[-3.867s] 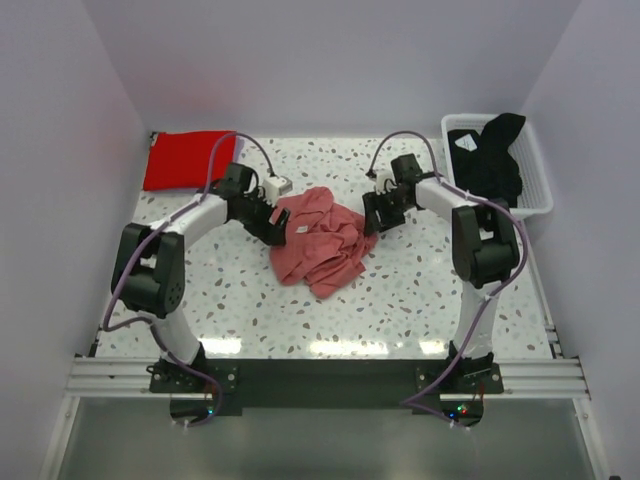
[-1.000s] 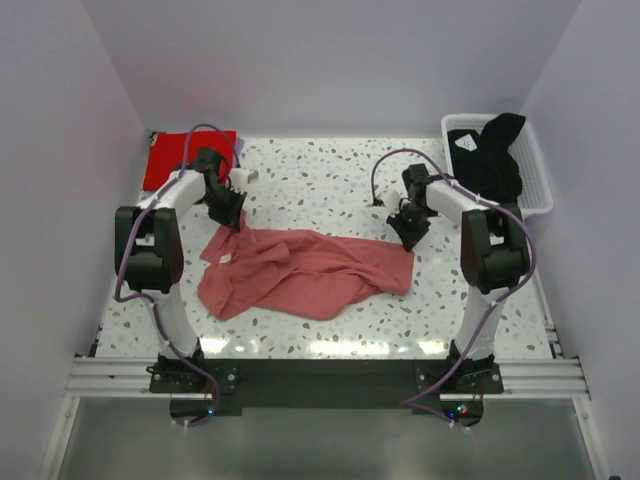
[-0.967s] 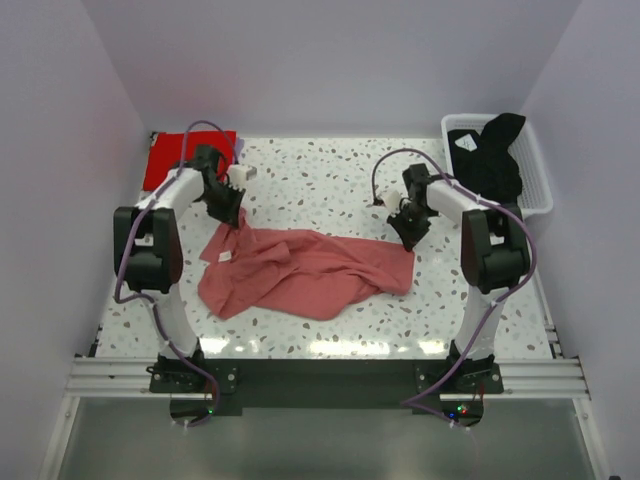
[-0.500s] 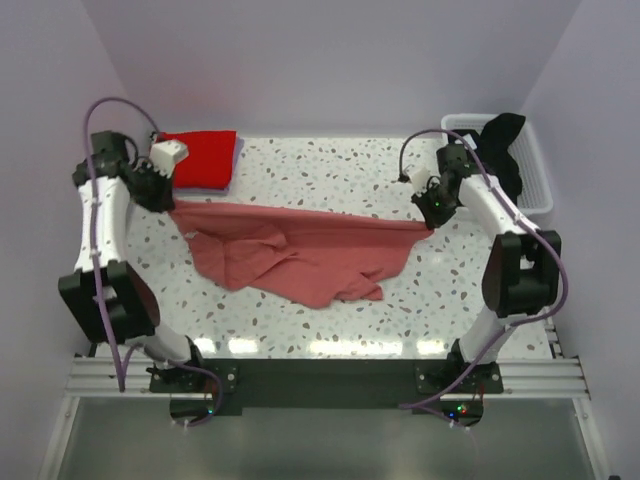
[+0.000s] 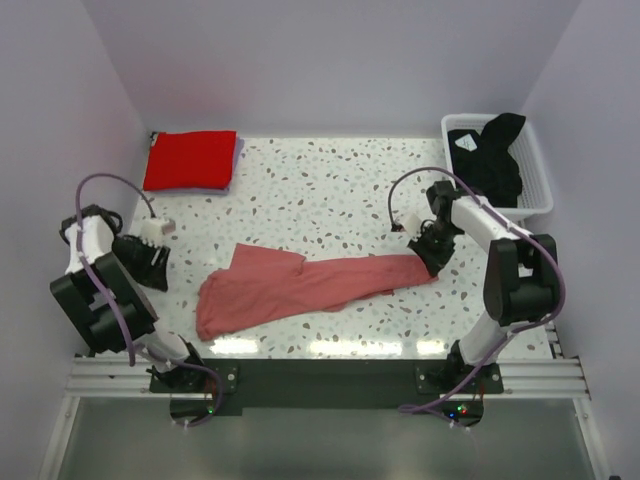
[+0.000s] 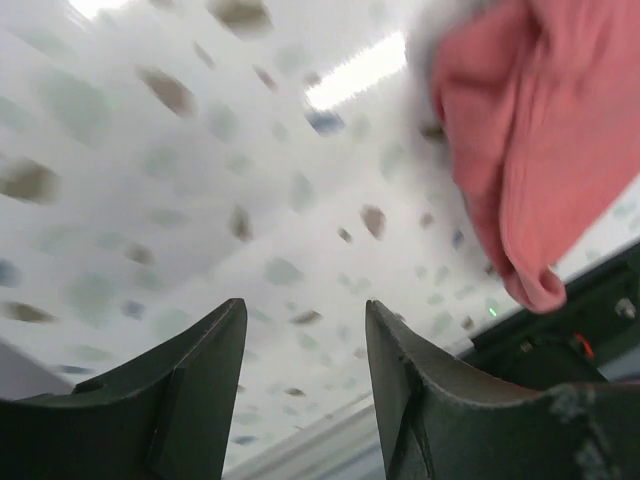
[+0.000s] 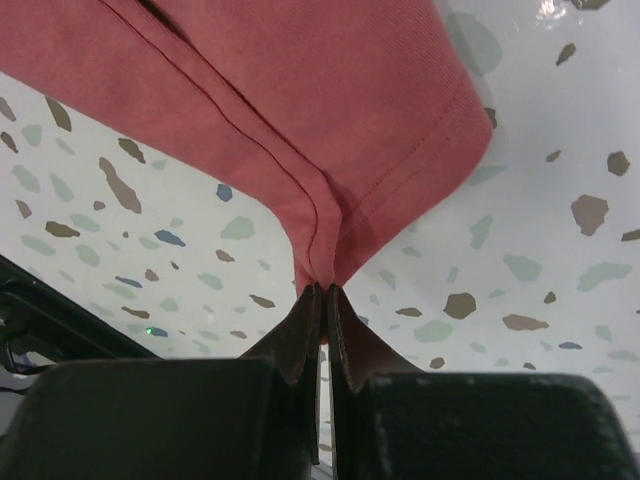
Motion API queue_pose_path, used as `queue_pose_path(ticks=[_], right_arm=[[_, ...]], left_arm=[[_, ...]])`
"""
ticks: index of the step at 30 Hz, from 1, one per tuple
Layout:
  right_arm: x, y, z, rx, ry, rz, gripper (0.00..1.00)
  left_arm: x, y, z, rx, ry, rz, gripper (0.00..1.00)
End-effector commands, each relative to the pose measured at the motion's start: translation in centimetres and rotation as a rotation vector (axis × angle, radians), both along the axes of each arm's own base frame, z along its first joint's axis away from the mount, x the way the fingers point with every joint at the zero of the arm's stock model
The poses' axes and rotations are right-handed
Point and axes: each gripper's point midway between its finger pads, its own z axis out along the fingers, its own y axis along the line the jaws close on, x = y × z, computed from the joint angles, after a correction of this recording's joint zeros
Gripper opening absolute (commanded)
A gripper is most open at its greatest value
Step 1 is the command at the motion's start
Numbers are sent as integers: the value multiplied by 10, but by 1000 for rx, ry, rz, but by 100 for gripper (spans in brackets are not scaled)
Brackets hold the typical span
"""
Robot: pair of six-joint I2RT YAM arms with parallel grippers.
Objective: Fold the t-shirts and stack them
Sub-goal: Flatten the tshirt out
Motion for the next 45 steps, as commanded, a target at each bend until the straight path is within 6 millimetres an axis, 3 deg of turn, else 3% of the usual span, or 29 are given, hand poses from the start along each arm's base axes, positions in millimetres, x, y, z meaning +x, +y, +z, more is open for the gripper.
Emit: queue_pose_path(ticks=[1,4,7,9,10,18,29,34,37,38,40,44,45], right_arm=[[6,13,9,48,1,36,0],[6,14,6,54,14,36,0],[7,15,7,61,14,25,0],[11,17,8,64,4,6,0],[12,18,9,67,1,0,0],[20,18,18,72,-23,-13,0],[22,13,20,64,-22,-18,0],[24,11,19,58,-23,-19,0],[28,13,21,66,-31,-25,0],[29,14,21,70,-35,-26,0],[31,15,25,75,-47,-30,0],[39,20,33,103,-82,-48,0],[40,22,37,114,-93,-53,0]], left_arm=[[78,-6,44,-107,-226,16,56],[131,-41,57,-110,-292,-38,55],[163,-68,50,-125,-299,27,57],[172,-78,42,-99,-293,28,58],[175,-94,35,-101,-283,11,59],[180,-136,-2,59,-312,-40,73],[175,-168,-45,148,-279,-90,71],[157,-180,-64,145,-223,-118,69],[145,-180,-75,145,-184,-107,59],[143,-177,-77,161,-176,-101,46],[138,-175,-80,173,-162,-98,33],[146,-167,-64,181,-194,-84,4],[158,-161,-50,182,-227,-71,0]])
